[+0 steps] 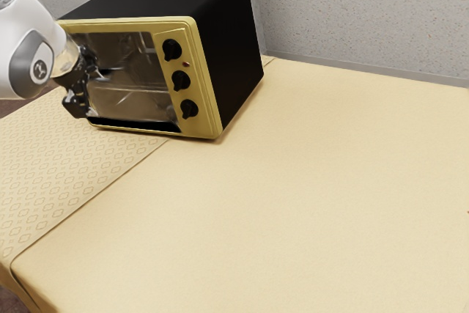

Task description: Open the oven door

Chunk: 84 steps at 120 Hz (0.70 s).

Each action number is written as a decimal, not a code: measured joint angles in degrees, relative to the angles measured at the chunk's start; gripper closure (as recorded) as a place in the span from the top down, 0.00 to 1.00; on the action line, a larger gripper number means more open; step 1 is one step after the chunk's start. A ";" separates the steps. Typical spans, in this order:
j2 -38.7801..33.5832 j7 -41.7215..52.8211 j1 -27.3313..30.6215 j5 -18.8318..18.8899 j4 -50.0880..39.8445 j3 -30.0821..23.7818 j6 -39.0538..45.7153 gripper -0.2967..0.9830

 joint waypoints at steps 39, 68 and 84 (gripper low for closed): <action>-22.45 -1.88 6.28 -0.24 -29.68 -0.02 3.10 0.77; -17.55 -14.39 -32.29 -6.79 -3.75 -0.78 -24.38 0.77; -14.26 -21.68 -34.97 -5.07 -2.75 1.23 -32.66 0.77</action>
